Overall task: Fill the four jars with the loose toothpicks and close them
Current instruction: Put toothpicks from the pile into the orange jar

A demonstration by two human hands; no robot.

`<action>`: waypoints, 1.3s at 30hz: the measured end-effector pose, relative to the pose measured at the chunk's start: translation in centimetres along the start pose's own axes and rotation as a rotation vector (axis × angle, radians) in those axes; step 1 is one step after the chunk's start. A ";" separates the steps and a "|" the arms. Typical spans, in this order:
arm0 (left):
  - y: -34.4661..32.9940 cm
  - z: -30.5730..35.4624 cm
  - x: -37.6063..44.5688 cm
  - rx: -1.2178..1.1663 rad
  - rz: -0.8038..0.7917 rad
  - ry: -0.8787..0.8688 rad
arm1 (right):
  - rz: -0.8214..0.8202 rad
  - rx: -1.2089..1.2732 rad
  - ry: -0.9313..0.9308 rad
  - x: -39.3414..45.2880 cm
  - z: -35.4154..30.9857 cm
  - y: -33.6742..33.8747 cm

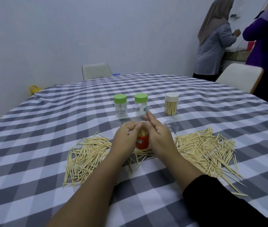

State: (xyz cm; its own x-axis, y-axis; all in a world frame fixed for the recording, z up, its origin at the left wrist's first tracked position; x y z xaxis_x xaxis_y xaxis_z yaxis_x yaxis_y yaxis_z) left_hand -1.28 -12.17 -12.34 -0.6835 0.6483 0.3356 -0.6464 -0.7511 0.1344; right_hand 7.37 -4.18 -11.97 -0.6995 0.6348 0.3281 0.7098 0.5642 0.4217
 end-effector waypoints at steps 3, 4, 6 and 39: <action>-0.4 -0.1 -0.2 0.079 -0.088 0.021 | -0.032 -0.076 0.037 -0.1 -0.1 -0.6; -0.6 0.1 -0.2 0.126 -0.128 0.032 | -0.022 -0.077 0.038 -0.1 -0.1 -0.5; -0.5 -0.2 -0.2 0.068 -0.168 0.107 | -0.001 -0.087 0.050 0.0 -0.3 -0.3; 0.5 -0.9 -1.1 0.419 -0.247 0.262 | -0.152 -0.241 -0.019 0.0 -1.4 0.9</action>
State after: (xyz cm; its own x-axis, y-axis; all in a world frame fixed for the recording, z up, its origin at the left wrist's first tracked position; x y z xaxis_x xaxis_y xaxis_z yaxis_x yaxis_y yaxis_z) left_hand -1.19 -13.16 -13.50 -0.6246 0.7809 0.0110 -0.6444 -0.5233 0.5577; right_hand 7.87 -4.42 -10.44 -0.7932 0.5635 0.2308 0.5551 0.5135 0.6543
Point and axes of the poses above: each hand's wrist, its own x-axis towards the middle knuckle, its own y-axis out of the back of the hand, z = x × y, the point moved 8 cm from there along x, towards the middle knuckle, and after that the axes turned 14 degrees about -x, right-handed, at the moved point
